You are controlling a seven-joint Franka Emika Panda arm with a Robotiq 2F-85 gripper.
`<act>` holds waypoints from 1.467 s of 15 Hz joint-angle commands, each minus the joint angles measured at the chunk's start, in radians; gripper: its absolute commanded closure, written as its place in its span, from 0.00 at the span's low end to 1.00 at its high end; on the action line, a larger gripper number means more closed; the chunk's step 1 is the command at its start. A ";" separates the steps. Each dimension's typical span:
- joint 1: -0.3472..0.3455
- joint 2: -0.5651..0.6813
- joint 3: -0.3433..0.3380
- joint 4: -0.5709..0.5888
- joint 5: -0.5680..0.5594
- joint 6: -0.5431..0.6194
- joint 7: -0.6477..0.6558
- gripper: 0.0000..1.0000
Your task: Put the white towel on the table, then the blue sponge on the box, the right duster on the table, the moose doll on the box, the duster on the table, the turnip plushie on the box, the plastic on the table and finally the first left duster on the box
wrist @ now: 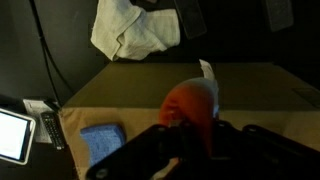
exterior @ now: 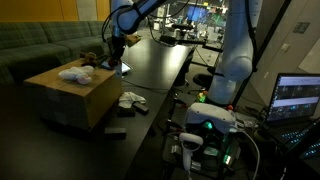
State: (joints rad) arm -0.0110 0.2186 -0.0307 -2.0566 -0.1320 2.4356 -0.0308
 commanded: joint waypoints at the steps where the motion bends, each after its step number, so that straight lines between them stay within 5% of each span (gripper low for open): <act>1: 0.021 0.090 -0.008 0.133 -0.034 0.041 0.077 0.90; 11: 0.057 0.381 -0.034 0.452 -0.014 0.064 0.180 0.90; 18: 0.081 0.477 -0.093 0.563 -0.026 0.055 0.262 0.83; 22: 0.109 0.504 -0.139 0.604 -0.031 0.064 0.349 0.88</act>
State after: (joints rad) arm 0.0670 0.6885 -0.1293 -1.5204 -0.1416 2.5018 0.2442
